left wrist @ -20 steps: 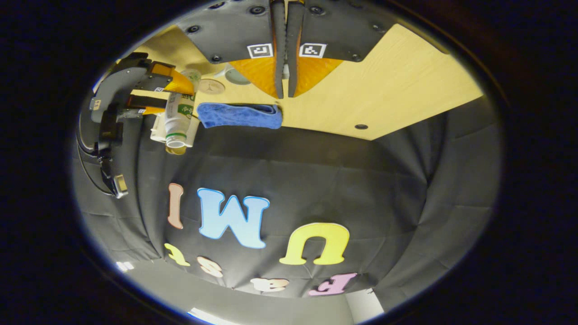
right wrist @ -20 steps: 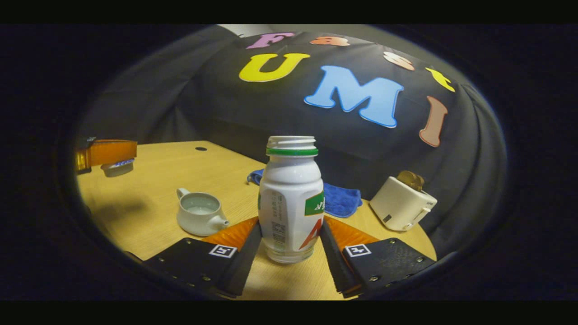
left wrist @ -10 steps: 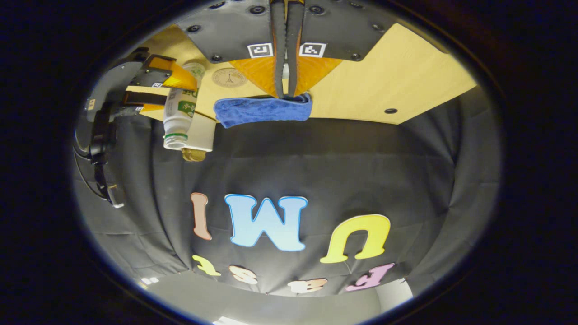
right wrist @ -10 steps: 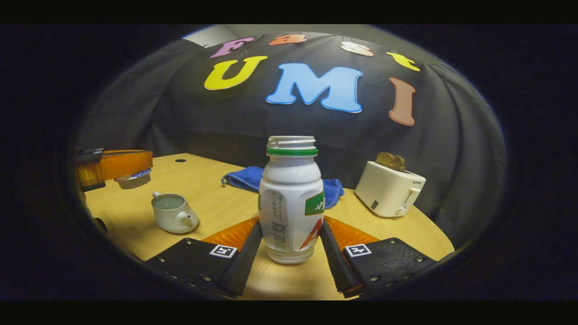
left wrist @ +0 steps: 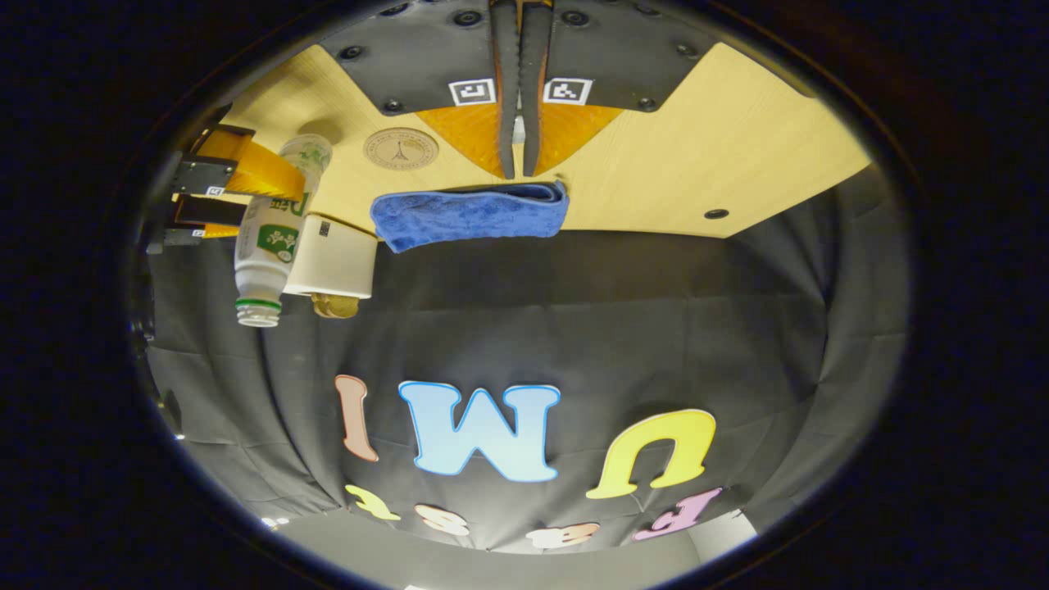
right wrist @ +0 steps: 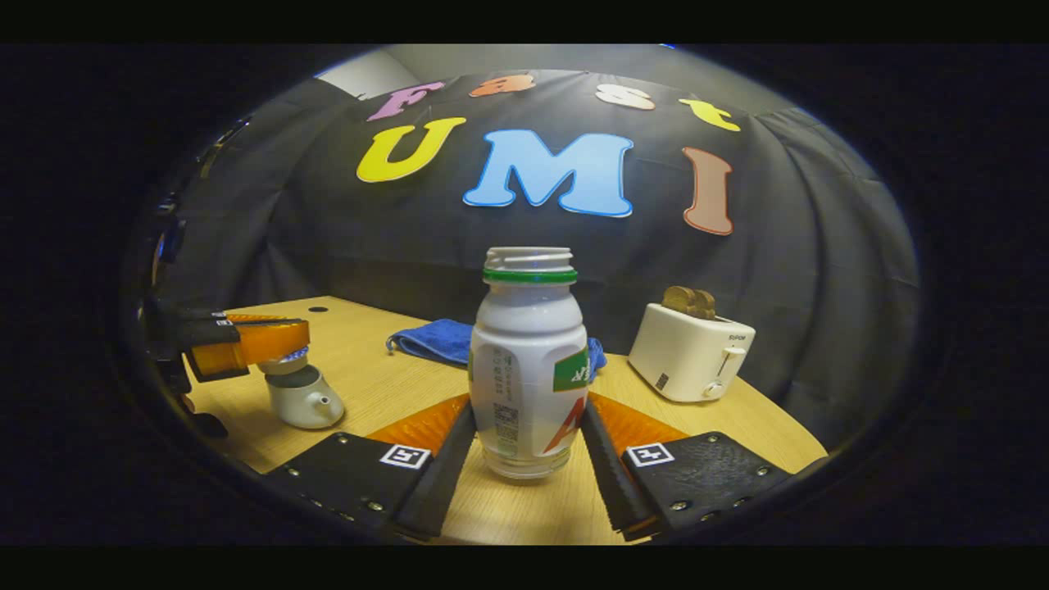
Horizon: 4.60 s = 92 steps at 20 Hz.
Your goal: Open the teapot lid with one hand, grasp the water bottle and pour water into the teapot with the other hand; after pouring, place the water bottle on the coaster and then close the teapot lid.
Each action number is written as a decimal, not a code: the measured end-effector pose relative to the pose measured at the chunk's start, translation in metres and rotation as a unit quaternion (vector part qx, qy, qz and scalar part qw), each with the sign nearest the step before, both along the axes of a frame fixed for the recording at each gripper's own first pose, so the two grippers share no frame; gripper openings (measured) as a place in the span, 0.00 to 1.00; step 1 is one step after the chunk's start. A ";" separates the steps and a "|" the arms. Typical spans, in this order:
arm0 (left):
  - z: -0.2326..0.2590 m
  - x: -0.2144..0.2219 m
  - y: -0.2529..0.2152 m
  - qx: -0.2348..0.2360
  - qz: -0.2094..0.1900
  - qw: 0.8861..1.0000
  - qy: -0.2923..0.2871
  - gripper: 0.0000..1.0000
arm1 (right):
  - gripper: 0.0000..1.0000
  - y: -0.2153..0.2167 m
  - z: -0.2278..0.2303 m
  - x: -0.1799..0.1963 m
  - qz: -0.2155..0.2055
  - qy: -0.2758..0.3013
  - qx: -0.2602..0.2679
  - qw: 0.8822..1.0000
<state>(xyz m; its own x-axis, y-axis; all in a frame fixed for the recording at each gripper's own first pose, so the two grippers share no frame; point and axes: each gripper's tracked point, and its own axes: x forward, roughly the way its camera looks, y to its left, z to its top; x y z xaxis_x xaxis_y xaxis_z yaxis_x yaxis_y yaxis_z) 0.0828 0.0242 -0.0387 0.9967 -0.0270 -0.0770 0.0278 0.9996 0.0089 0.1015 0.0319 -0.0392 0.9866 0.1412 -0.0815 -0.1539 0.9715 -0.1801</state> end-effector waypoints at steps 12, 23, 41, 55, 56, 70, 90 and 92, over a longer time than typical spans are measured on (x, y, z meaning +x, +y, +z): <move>-0.028 0.005 0.001 0.019 0.005 0.999 0.032 0.07 | 0.72 -0.001 0.000 -0.007 0.008 0.007 0.001 1.000; -0.020 0.003 -0.010 0.031 -0.003 0.999 0.014 0.54 | 0.72 0.002 -0.008 -0.006 0.016 0.021 0.011 1.000; -0.008 -0.009 0.029 -0.023 0.033 0.999 -0.010 0.55 | 0.72 0.026 0.055 0.056 0.043 0.001 0.042 0.998; -0.013 -0.008 0.034 -0.034 0.039 0.999 -0.002 0.52 | 0.72 0.045 0.011 0.103 0.070 0.063 0.058 0.994; -0.014 -0.009 0.033 -0.034 0.039 0.999 -0.002 0.52 | 0.72 0.046 0.009 0.102 0.073 0.065 0.059 0.993; -0.012 -0.011 0.036 -0.037 0.041 0.998 -0.002 0.46 | 0.73 0.053 -0.009 0.099 0.074 0.072 0.040 0.994; -0.012 -0.010 0.036 -0.045 0.038 0.998 -0.004 0.51 | 0.98 0.052 -0.014 0.086 0.064 0.078 0.063 0.993; -0.011 -0.010 0.033 -0.048 0.035 0.998 -0.004 0.51 | 0.98 0.049 -0.005 0.081 0.059 0.066 0.061 0.994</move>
<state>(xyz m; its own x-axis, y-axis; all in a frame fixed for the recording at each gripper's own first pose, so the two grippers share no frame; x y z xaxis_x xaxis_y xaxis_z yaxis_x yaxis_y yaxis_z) 0.0724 0.0569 -0.0502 0.9970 0.0360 -0.0689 -0.0419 0.9954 -0.0861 0.1820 0.0806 -0.0444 0.9449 0.2713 -0.1835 -0.2816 0.9590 -0.0324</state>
